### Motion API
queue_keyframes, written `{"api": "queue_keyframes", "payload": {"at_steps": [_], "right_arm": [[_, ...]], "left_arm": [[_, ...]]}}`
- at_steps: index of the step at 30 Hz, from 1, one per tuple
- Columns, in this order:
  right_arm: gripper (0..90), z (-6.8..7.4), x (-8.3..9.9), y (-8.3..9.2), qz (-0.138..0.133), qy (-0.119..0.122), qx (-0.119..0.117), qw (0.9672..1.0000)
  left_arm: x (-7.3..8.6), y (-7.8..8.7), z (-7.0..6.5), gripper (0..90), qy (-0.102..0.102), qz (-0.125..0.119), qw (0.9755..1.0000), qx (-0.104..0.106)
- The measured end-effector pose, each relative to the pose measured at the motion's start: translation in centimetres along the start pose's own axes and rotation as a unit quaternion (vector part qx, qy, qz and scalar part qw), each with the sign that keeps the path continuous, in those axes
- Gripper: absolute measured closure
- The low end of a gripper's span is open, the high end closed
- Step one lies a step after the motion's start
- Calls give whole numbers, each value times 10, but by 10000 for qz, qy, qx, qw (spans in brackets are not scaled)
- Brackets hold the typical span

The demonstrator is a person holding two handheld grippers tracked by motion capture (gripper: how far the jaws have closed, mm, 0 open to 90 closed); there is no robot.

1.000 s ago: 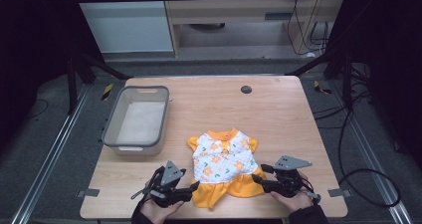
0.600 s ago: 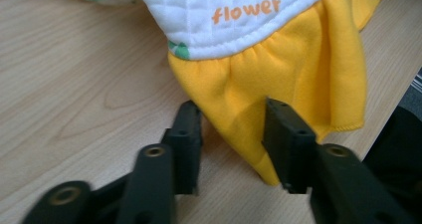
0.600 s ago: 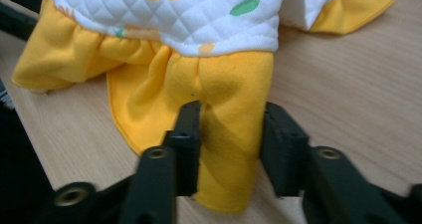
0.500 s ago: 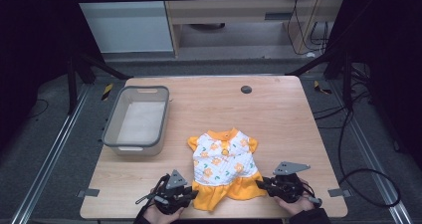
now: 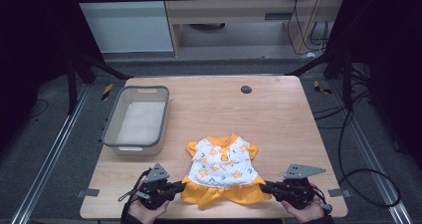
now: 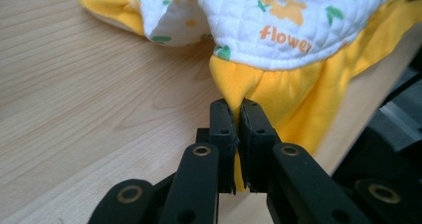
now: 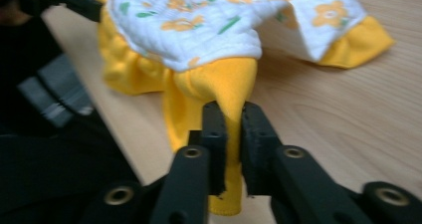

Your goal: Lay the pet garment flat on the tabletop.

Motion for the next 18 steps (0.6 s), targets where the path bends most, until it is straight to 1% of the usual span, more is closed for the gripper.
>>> {"api": "queue_keyframes", "payload": {"at_steps": [1, 2, 4, 6, 8, 10, 11, 12, 13, 16, 17, 18], "right_arm": [[771, -4, 1, -4, -14, 39, 172, 9998], [754, -7, 2, -8, 38, 90, 329, 9994], [701, -14, 6, -15, 138, 184, 603, 9979], [667, -18, 8, -19, 166, 264, 721, 9969], [640, -19, 6, -18, 83, 273, 757, 9967], [615, -19, 3, -15, -96, 291, 749, 9967], [605, -19, 0, -12, -198, 305, 743, 9966], [595, -20, -2, -10, -267, 327, 768, 9962], [582, -23, -8, -6, -415, 319, 814, 9953], [562, -29, -21, -3, -658, 252, 849, 9939], [554, -33, -26, -3, -741, 186, 869, 9933], [543, -35, -29, -3, -788, 197, 895, 9927]], "left_arm": [[1, -4, 1, 840, -68, 110, 9999, -91], [2, -8, 3, 833, -133, 181, 9996, -149], [3, -14, 4, 814, -177, 267, 9994, -162], [4, -16, 3, 766, -200, 299, 9992, -180], [4, -14, 1, 708, -254, 198, 9993, -188], [0, -7, 2, 642, -298, 7, 9993, -239], [-2, -5, 3, 622, -303, -64, 9992, -258], [-8, 1, 7, 602, -293, -234, 9988, -305], [-11, 3, 10, 574, -299, -305, 9985, -337], [-26, 10, 23, 532, -312, -498, 9967, -567], [-29, 11, 27, 522, -319, -541, 9963, -589], [-36, 10, 32, 517, -303, -593, 9958, -624]]}}
Point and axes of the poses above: each handheld gripper's, and its own axes: y roughly backward along the jaws, x roughly out of its underside, z roughly to its left, the point moved 6 cm from there along -y, roughly forward along the jaws, and after that the axes turned 7 degrees about -y, right-handed, at the moved point
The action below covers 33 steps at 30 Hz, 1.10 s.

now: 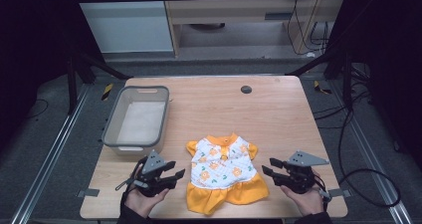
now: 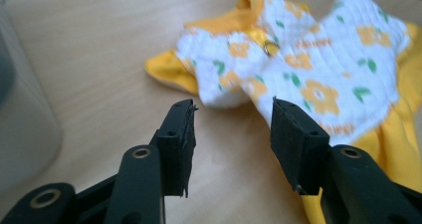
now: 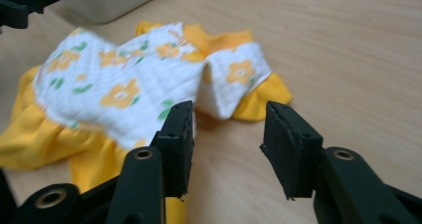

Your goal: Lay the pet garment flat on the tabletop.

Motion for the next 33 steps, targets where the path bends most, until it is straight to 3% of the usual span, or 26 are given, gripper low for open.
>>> {"api": "queue_keyframes", "payload": {"at_steps": [5, 10, 14, 18, 20, 24, 26, 30, 33], "right_arm": [[524, -16, -20, -24, -66, -118, 124, 9998], [524, -29, -32, -52, 34, -134, 267, 9995], [527, -40, -37, -76, 176, -160, 351, 9991], [521, -47, -37, -94, 306, -255, 384, 9985], [518, -48, -34, -101, 392, -298, 330, 9982], [510, -47, -27, -112, 610, -191, 335, 9974], [517, -46, -23, -115, 705, -163, 354, 9968], [568, -47, -19, -118, 805, -104, 396, 9959], [622, -46, -17, -120, 843, -191, 351, 9956]], "left_arm": [[-26, -26, 20, 479, -69, -22, 9998, -185], [-41, -59, 34, 462, -134, 147, 9991, -385], [-45, -82, 39, 443, -227, 256, 9987, -388], [-38, -104, 45, 424, -95, 463, 9981, -391], [-33, -111, 46, 422, 10, 624, 9977, -276], [-25, -123, 45, 413, -209, 926, 9950, -307], [-22, -127, 43, 417, -184, 1009, 9943, -307], [-14, -132, 42, 460, -39, 991, 9947, -285], [-11, -132, 44, 473, 82, 942, 9952, -240]]}}
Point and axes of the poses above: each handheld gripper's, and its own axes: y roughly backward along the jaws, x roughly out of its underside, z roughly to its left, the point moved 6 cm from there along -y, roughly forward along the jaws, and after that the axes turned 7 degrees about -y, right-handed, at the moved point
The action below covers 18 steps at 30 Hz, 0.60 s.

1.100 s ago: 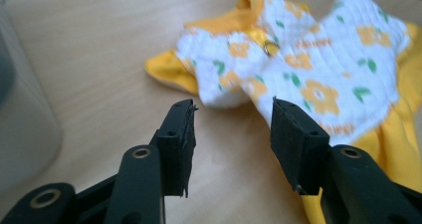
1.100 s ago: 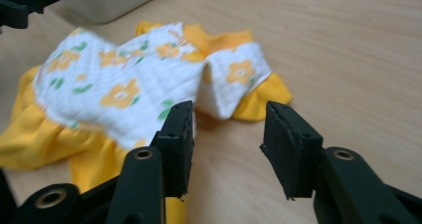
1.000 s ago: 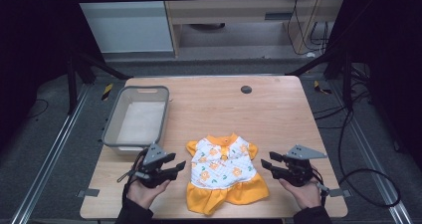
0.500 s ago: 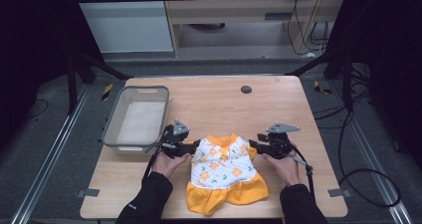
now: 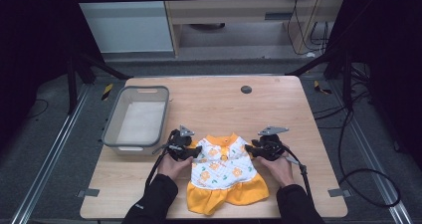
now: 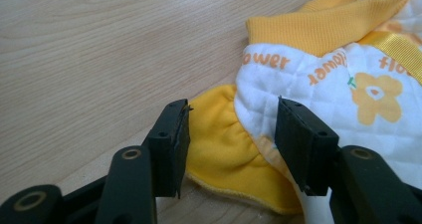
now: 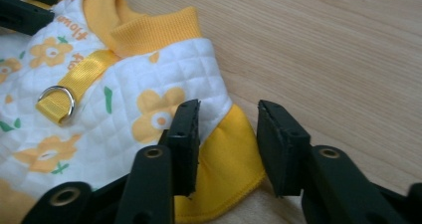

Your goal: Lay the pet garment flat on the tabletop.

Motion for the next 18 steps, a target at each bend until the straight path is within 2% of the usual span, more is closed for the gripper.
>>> {"api": "queue_keyframes", "payload": {"at_steps": [4, 6, 8, 13, 15, 16, 18], "right_arm": [[752, 4, 1, 0, 63, -47, -41, 10000], [816, 9, 2, 0, 105, -34, -48, 9999], [827, 9, 1, 0, 96, -9, -42, 9999], [845, 11, 1, 1, 66, 10, -50, 10000], [848, 12, 0, 3, 20, 56, -32, 10000], [849, 14, -1, 5, 16, 61, -20, 10000], [849, 17, -6, 11, -174, 153, -55, 9997]], "left_arm": [[-1, -1, -5, 533, -88, 25, 9999, -85], [-1, 0, -7, 600, -106, 43, 9999, -79], [-1, 0, -8, 623, -41, 50, 10000, -38], [-1, 2, -8, 781, 255, 69, 9996, 73], [0, 4, -9, 797, 246, 36, 9997, 56], [-1, 6, -10, 802, 245, -44, 9997, 37], [-4, 14, -10, 810, 206, -240, 9995, -1]]}}
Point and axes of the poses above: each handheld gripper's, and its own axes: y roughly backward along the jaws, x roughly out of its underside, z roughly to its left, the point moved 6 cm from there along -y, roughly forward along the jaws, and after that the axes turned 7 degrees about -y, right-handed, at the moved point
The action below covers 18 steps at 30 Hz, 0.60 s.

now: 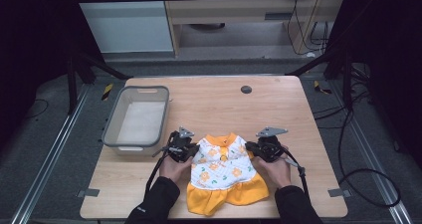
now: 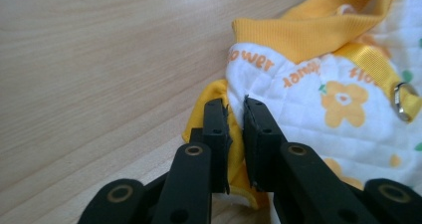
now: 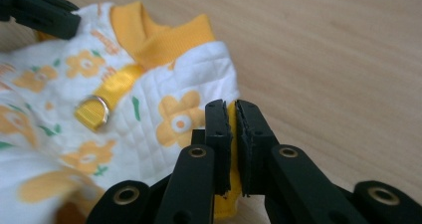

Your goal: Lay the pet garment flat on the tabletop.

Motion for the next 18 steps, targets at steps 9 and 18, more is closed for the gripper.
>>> {"api": "queue_keyframes", "payload": {"at_steps": [9, 18], "right_arm": [[850, 18, -39, 38, -872, 412, -49, 9953], [818, 1, -85, 34, -1336, 362, 700, 9879]], "left_arm": [[-42, 45, -4, 812, -499, -875, 9943, -352], [-87, 39, 22, 766, -281, -1083, 9903, -828]]}}
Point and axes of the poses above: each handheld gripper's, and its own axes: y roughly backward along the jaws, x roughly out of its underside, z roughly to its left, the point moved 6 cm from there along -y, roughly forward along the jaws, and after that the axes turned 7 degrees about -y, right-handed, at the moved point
